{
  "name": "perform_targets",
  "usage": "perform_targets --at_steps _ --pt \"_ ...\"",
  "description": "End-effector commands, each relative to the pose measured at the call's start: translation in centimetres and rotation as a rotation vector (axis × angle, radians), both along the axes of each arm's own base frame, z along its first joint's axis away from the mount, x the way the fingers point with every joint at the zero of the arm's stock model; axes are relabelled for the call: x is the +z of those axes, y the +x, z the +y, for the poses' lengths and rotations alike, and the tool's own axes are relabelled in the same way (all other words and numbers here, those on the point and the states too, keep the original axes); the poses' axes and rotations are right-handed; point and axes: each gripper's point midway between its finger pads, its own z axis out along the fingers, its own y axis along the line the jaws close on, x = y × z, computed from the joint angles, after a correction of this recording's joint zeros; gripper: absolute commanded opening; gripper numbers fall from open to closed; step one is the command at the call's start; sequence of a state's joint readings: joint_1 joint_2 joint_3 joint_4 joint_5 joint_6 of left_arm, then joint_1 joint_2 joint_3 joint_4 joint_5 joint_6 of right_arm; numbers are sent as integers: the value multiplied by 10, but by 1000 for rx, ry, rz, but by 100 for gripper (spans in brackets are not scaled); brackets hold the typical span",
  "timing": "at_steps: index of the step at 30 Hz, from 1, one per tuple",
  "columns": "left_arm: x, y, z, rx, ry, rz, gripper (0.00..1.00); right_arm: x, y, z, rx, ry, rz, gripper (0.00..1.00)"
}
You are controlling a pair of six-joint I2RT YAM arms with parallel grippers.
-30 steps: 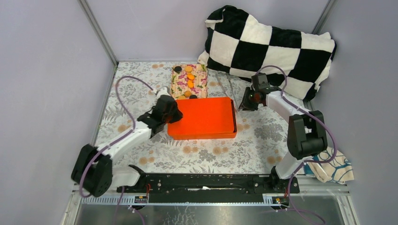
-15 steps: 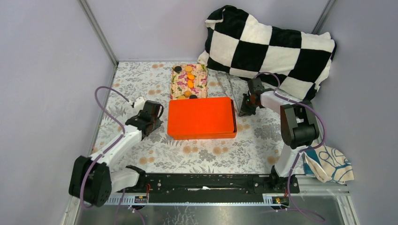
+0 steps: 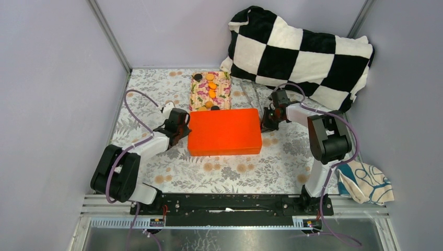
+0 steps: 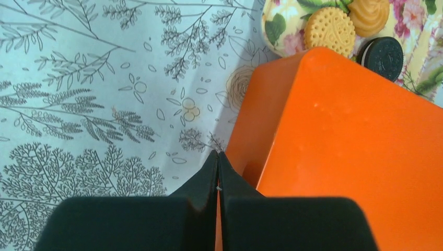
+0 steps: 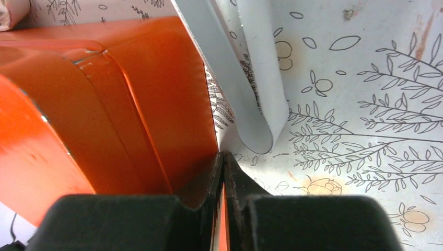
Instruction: Pack the cookies
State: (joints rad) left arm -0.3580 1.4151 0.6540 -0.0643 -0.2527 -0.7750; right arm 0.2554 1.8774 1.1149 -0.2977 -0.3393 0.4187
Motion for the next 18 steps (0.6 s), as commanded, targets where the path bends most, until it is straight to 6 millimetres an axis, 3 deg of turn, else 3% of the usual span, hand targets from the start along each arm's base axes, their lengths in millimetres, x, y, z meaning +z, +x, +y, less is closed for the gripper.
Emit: perform_targets --at_steps 1,4,7,10,12,18 --pt "21 22 -51 -139 -87 -103 0 30 -14 65 161 135 -21 9" --pt "19 14 -67 -182 -111 -89 0 34 -18 80 189 145 -19 9" --pt "16 6 -73 -205 -127 -73 0 33 -15 74 160 101 -26 9" --pt "13 1 -71 -206 -125 -67 0 35 -2 45 90 -74 -74 8" --pt "13 0 -70 -209 -118 -64 0 48 9 21 27 -202 -135 5" --pt "16 1 -71 -215 -115 -67 0 119 24 -36 -145 -491 -354 2"
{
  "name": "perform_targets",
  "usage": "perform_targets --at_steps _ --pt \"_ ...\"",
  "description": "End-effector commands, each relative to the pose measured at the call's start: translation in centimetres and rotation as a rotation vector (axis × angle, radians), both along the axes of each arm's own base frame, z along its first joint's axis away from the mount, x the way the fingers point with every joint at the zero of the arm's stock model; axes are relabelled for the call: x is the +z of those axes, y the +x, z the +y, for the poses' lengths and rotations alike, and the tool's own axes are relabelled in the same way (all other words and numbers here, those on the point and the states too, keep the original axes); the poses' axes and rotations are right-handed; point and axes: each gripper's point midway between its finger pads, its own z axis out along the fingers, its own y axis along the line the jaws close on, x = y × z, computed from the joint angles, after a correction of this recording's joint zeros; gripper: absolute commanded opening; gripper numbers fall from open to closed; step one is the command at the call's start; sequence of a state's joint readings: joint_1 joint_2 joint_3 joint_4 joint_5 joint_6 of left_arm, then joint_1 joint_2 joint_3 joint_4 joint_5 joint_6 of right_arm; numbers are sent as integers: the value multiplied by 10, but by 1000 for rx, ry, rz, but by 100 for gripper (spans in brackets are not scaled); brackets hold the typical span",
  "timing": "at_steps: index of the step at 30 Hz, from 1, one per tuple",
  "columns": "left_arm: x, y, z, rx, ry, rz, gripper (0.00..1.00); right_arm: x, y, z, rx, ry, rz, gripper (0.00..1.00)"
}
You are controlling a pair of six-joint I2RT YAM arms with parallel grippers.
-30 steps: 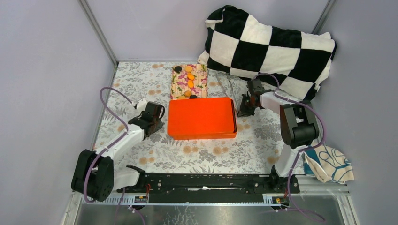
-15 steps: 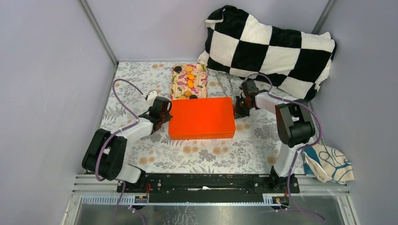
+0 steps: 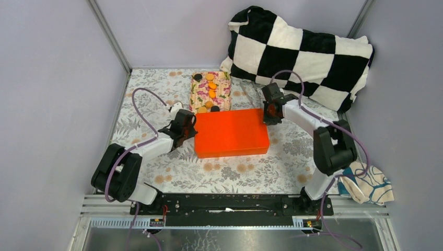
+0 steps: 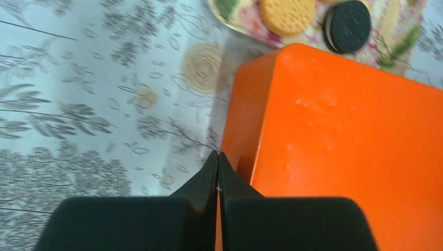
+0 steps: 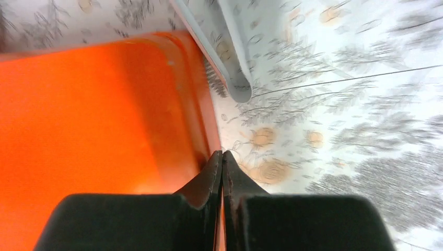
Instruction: Pack the cookies
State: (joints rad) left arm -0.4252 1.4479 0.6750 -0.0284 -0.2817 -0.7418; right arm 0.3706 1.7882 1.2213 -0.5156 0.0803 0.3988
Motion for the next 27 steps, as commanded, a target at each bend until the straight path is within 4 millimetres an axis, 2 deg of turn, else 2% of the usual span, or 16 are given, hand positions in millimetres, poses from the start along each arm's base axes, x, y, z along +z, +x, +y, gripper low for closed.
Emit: perform_targets --at_steps 1,4,7,10,16,20,23,27 --pt "14 -3 -50 -149 -149 -28 0 97 21 -7 -73 -130 -301 2" --pt "12 -2 -52 -151 -151 -24 0 119 15 3 -29 -146 -350 2" --pt "11 -2 -54 -157 -155 -17 0 114 5 15 26 -132 -310 2" --pt "11 -1 -56 -161 -158 -16 0 87 -8 20 60 -112 -228 2" --pt "13 0 -57 -168 -160 -24 0 23 -40 19 77 -96 -80 2" --pt "15 1 -60 -178 -168 -27 0 6 -48 17 81 -104 -35 2" --pt "18 0 -62 -186 -172 -33 0 18 -44 21 87 -79 -68 2" --pt "25 0 -61 -188 -173 -51 0 61 -27 28 98 -36 -193 3"
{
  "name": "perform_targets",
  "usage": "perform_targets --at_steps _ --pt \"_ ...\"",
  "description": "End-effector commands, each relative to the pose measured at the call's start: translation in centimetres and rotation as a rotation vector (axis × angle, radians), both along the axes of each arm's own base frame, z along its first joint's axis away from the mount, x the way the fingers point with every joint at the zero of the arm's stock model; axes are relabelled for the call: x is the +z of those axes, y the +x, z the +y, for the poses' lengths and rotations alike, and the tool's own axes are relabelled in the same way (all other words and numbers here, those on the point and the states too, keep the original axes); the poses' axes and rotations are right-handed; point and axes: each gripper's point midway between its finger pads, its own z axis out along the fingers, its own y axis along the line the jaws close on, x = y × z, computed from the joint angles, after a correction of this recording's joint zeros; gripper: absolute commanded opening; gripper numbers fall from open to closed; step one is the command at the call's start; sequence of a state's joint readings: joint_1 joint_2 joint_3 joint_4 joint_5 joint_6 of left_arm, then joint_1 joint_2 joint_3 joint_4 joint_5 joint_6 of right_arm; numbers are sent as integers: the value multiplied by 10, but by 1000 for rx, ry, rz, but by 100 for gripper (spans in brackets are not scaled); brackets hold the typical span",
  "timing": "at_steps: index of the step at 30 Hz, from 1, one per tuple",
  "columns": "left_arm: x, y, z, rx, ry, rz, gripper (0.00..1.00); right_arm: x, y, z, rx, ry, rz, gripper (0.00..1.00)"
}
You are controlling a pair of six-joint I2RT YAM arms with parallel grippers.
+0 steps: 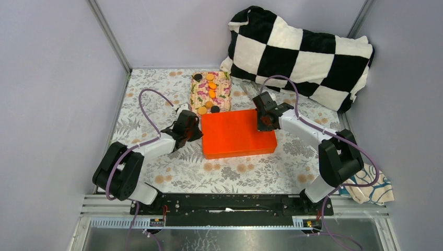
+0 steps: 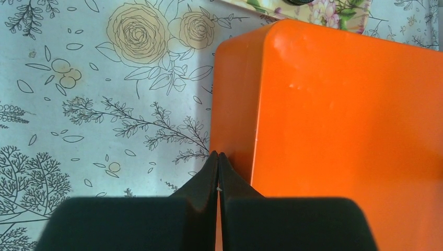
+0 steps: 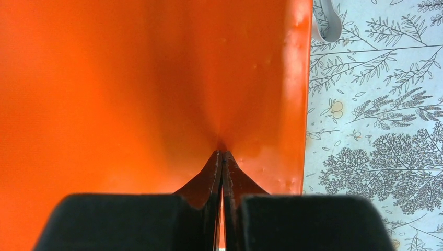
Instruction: Pack the cookies
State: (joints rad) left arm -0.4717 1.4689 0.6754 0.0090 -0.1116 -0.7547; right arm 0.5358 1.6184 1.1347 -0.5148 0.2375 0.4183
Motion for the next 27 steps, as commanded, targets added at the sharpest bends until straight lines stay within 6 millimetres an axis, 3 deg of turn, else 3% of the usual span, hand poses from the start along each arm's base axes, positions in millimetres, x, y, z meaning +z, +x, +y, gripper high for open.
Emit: perform_targets --at_steps 1,6,12,17,25,27 --pt "30 13 -14 -23 -53 -93 0 40 6 7 28 58 -80 3" --pt "47 11 10 67 20 -109 0 95 16 8 34 98 -208 11" --pt "94 3 25 88 36 -220 0 127 15 0 33 120 -321 32" --pt "115 -7 34 103 41 -271 0 136 12 -9 10 105 -356 50" --pt "111 -10 36 101 56 -255 0 121 12 -21 -15 31 -326 57" --pt "110 -9 36 102 58 -253 0 120 12 -21 -17 27 -321 66"
